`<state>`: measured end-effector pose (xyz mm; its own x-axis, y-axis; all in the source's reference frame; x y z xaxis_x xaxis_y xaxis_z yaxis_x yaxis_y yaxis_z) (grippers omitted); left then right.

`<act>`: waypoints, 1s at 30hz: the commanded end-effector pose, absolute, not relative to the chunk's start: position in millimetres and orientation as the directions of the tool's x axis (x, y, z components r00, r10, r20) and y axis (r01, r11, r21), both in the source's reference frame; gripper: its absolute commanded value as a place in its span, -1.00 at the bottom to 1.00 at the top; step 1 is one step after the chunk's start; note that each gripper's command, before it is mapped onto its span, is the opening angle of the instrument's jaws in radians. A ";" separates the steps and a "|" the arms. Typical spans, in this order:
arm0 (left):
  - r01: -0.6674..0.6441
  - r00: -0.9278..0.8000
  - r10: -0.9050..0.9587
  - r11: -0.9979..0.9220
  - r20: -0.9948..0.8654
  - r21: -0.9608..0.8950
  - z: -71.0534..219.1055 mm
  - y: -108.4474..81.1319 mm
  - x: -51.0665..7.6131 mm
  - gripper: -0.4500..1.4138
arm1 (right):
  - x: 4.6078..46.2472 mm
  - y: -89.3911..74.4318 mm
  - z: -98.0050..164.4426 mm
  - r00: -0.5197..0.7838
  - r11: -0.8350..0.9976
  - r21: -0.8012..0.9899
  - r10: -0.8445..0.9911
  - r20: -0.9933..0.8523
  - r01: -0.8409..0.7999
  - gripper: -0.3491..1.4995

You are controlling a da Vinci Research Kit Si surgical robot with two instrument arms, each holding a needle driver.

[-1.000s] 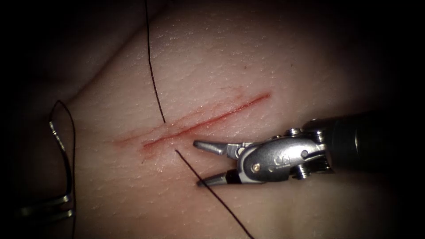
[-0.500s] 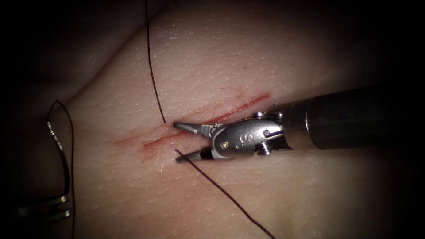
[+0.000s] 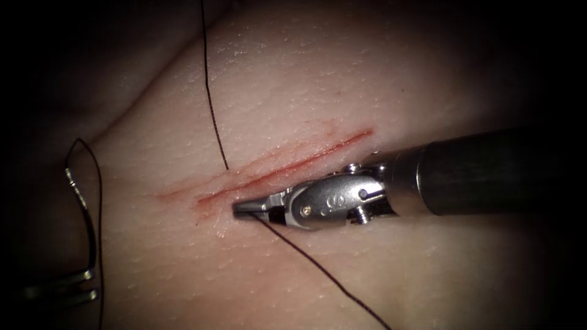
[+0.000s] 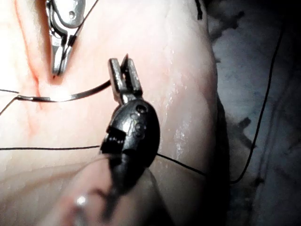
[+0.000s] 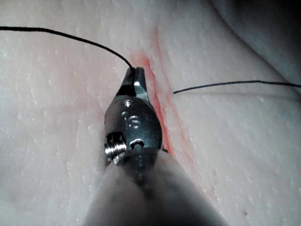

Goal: Wound Closure

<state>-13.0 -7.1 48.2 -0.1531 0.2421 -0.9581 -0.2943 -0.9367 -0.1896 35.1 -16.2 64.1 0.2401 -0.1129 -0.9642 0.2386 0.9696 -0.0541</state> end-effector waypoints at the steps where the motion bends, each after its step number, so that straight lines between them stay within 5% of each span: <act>1: -0.293 -0.153 0.245 -0.936 -0.957 -0.193 48.6 -7.9 -13.5 -1.00 | 35.5 -16.9 64.4 0.237 0.969 -0.054 -0.113 -0.965 0.242 -1.00; 30: -0.295 -0.153 0.246 -0.936 -0.957 -0.194 48.6 -7.8 -13.7 -1.00 | 26.3 -31.5 46.3 0.151 0.906 -0.104 -0.180 -0.972 0.410 -1.00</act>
